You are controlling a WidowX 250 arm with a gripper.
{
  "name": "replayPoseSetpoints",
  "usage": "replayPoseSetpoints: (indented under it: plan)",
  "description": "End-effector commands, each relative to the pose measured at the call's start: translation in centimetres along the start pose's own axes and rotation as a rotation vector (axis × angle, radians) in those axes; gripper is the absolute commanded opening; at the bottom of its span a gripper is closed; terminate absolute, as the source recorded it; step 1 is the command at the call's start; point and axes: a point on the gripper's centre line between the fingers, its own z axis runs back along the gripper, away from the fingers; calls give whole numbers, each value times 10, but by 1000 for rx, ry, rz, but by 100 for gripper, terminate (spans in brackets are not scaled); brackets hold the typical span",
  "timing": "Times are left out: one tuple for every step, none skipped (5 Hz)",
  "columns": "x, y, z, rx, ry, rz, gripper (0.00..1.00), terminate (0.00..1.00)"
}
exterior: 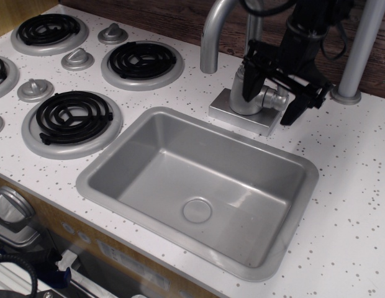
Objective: Lever vertical to front
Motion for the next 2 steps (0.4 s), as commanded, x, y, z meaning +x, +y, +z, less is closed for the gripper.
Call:
replayPoseSetpoints:
  plan:
    - [13, 4, 27, 21, -161, -15, 100, 0]
    - [21, 10, 31, 48, -216, -45, 100, 0]
